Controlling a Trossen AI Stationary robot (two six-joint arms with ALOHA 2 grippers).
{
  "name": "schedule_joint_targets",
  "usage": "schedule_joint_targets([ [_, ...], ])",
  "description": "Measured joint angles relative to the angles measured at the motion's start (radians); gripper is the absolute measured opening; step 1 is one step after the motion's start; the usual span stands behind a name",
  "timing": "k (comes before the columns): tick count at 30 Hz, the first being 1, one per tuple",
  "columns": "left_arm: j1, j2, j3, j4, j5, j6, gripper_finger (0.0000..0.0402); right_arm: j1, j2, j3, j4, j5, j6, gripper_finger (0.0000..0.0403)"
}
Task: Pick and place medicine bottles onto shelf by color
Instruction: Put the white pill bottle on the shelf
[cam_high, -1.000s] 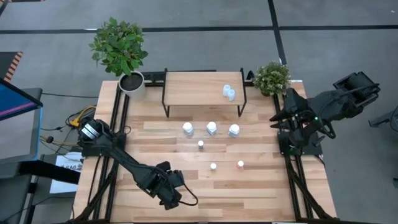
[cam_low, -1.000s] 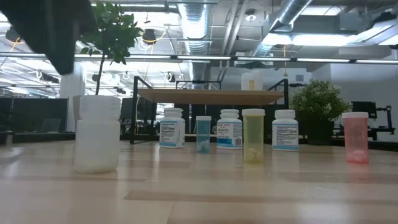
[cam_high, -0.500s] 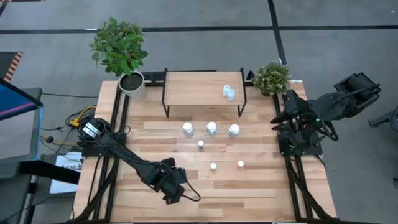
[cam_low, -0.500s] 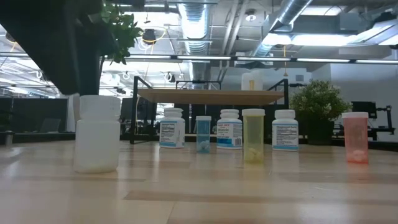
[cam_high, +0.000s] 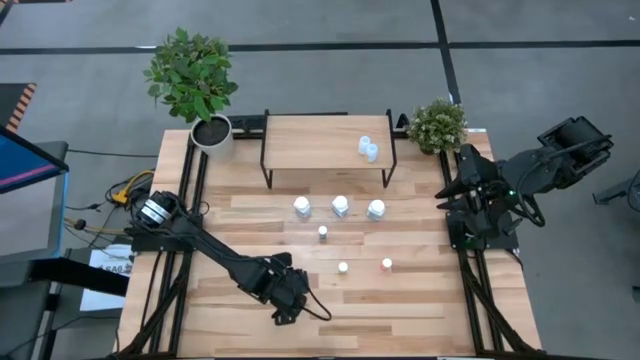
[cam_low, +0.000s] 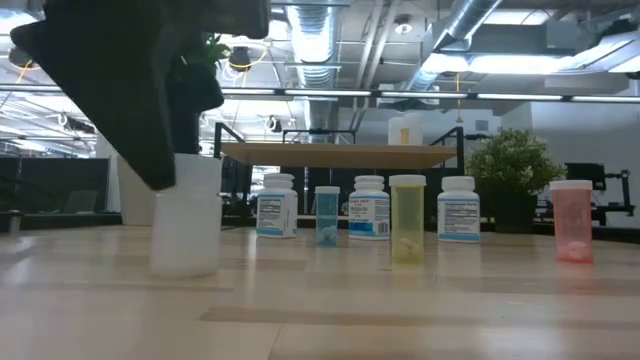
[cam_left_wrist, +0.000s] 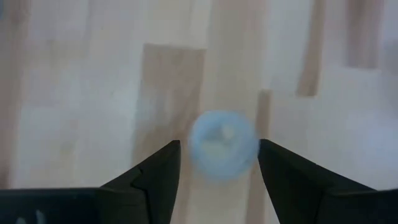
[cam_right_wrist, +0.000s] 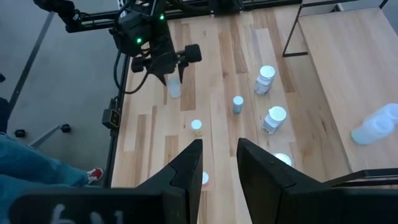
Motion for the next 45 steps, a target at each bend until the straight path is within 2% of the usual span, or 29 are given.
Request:
schedule_joint_targets([
  [8,0.021,0.003,0.000,0.033,-0.021,0.014,0.0200,0.000,0.000,0.000,0.000,0.000,0.001,0.0122],
  [13,0.027,0.009,0.000,0.043,-0.005,0.028,0.0200,0.000,0.000,0.000,0.000,-0.002,0.000,0.0122],
  [17,0.027,0.019,0.001,0.045,0.046,0.028,0.0200,0.000,0.000,0.000,0.000,-0.007,0.000,0.0122],
  [23,0.027,0.020,0.000,0.043,0.035,0.021,0.0199,0.000,0.000,0.000,0.000,-0.011,0.000,0.0122],
  [27,0.027,0.020,0.000,0.043,0.043,0.031,0.0177,0.000,0.000,0.000,0.000,-0.013,0.000,0.0122],
  [30,0.027,0.019,0.000,0.043,0.045,0.024,0.0142,0.000,0.000,0.000,0.000,-0.013,0.000,0.0122],
  [33,0.039,0.018,0.010,0.037,0.103,-0.002,0.0107,0.000,0.000,0.000,0.000,-0.016,0.000,0.0122],
  [37,0.078,0.019,0.103,-0.059,0.173,0.019,0.0107,0.000,0.000,0.000,0.000,-0.016,0.000,0.0122],
  [45,0.268,0.018,0.435,-0.266,0.174,0.192,0.0107,0.000,0.000,0.000,0.000,-0.017,-0.008,0.0122],
])
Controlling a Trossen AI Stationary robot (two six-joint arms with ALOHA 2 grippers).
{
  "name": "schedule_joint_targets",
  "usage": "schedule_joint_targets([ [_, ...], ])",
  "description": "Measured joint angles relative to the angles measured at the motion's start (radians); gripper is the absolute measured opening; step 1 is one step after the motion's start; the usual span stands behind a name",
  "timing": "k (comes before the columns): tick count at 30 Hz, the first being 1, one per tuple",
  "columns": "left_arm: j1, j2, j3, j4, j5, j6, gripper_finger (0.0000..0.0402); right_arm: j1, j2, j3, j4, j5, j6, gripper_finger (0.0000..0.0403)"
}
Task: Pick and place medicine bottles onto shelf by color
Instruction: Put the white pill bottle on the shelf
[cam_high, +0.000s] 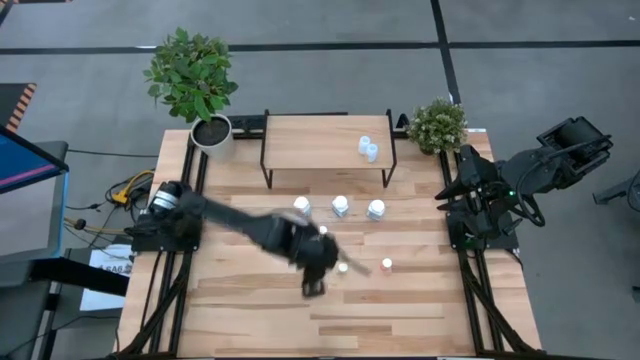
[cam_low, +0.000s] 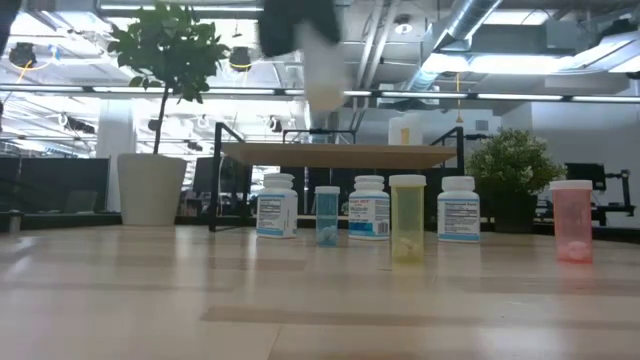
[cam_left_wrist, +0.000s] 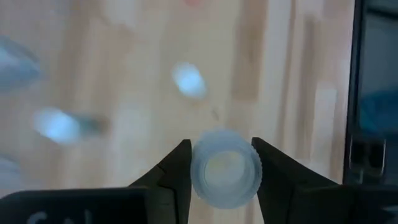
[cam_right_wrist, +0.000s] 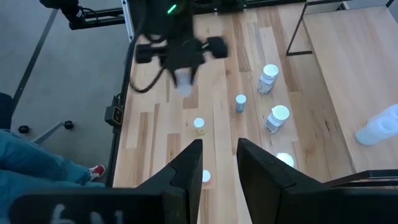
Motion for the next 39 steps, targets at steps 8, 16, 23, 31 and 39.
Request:
schedule_joint_targets([
  [8,0.301,-0.001,0.199,-0.039,-0.016,0.109,0.0107,0.000,0.000,0.000,0.000,0.000,0.000,0.0122],
  [16,0.519,-0.001,0.228,0.053,-0.015,0.166,0.0107,0.000,0.000,0.000,0.000,-0.007,0.000,0.0122],
  [23,0.581,0.067,0.235,0.083,0.000,0.167,0.0107,-0.001,0.000,0.000,0.000,-0.007,-0.001,0.0122],
  [31,0.583,0.164,0.382,0.065,-0.020,0.174,0.0107,-0.001,0.000,0.000,0.000,-0.006,-0.001,0.0122],
  [39,0.580,0.245,0.464,-0.018,-0.059,0.203,0.0107,0.000,0.000,0.000,0.000,-0.007,0.000,0.0122],
])
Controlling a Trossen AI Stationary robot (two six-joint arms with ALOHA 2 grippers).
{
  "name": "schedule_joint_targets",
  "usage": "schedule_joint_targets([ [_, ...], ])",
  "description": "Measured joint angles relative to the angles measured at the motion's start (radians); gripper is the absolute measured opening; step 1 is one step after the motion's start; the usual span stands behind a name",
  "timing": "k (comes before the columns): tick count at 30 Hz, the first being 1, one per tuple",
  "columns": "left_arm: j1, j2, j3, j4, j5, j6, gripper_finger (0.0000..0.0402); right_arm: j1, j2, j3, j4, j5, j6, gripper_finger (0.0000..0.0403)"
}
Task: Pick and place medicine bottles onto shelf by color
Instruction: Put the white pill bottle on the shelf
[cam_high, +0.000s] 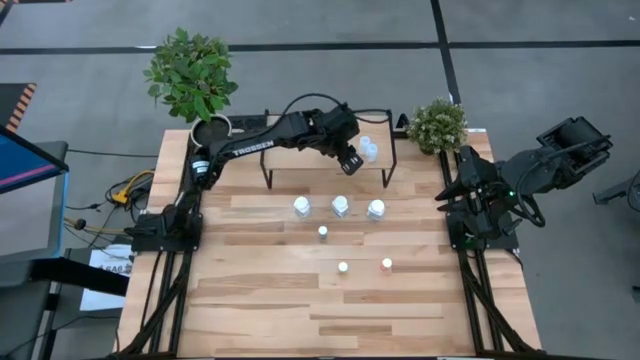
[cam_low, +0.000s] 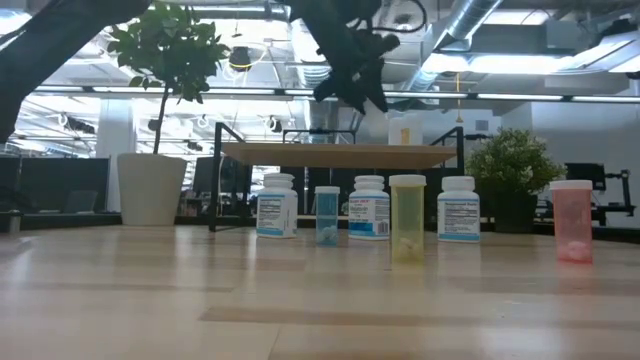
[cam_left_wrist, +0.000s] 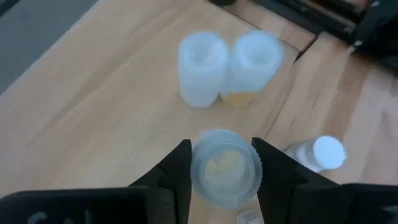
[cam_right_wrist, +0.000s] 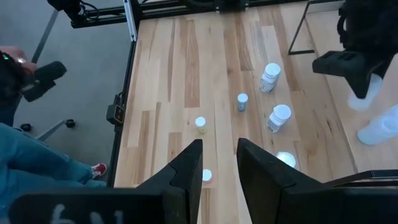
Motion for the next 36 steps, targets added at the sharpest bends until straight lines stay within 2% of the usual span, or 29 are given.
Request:
schedule_joint_targets([
  [13,-0.004,0.018,0.000,0.015,-0.035,0.040,0.0107,0.000,0.000,0.000,0.000,-0.001,0.000,0.0122],
  [21,-0.004,0.018,0.000,0.018,-0.039,0.093,0.0150,0.000,0.000,0.000,0.000,-0.001,0.000,0.0122],
  [36,-0.004,0.018,0.000,0.060,-0.027,0.161,0.0157,0.000,0.000,0.000,0.000,-0.008,0.000,0.0122],
])
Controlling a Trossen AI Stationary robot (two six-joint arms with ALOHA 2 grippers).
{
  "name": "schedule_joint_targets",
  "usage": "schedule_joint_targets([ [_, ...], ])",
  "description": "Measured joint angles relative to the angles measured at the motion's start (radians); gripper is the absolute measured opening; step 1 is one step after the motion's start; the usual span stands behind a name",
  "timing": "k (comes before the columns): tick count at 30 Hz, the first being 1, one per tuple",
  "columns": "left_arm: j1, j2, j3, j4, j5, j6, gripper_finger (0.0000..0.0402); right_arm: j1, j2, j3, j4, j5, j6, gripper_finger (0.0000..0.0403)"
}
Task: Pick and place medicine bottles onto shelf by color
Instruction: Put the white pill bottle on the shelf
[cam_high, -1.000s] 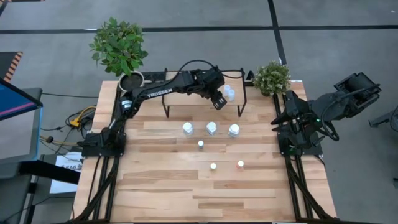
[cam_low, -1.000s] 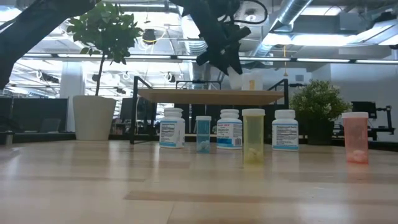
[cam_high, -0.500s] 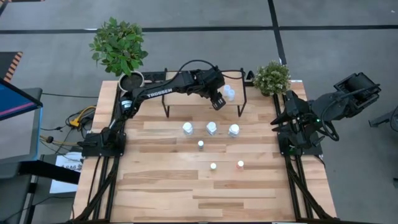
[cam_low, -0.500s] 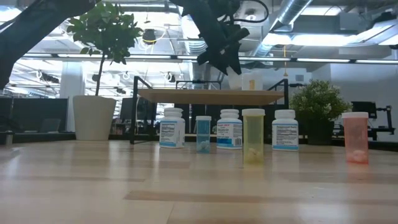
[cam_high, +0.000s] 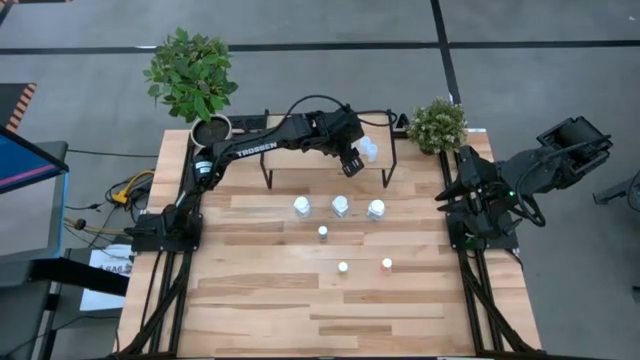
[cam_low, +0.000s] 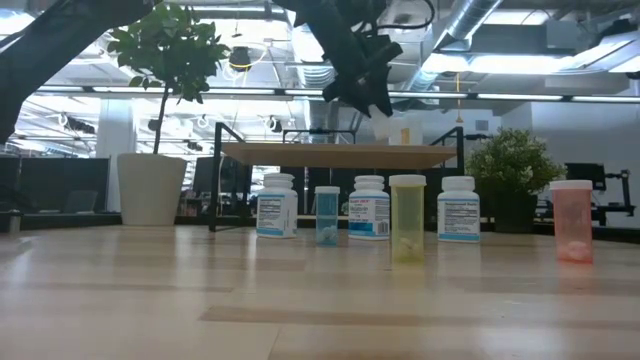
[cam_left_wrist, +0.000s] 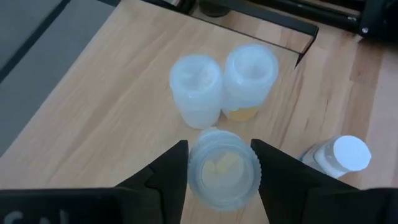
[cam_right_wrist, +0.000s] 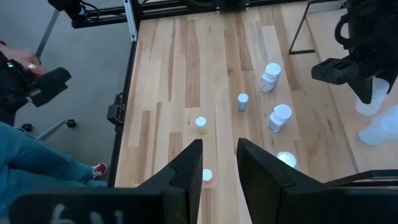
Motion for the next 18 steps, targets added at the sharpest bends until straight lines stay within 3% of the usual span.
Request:
schedule_joint_targets([
  [9,0.003,0.000,0.000,0.000,0.017,0.029,0.0161,0.000,0.000,0.000,0.000,-0.023,0.000,0.0122],
  [18,0.008,0.000,0.000,0.003,-0.007,0.055,0.0216,0.000,0.000,0.000,0.000,-0.025,0.000,0.0122],
])
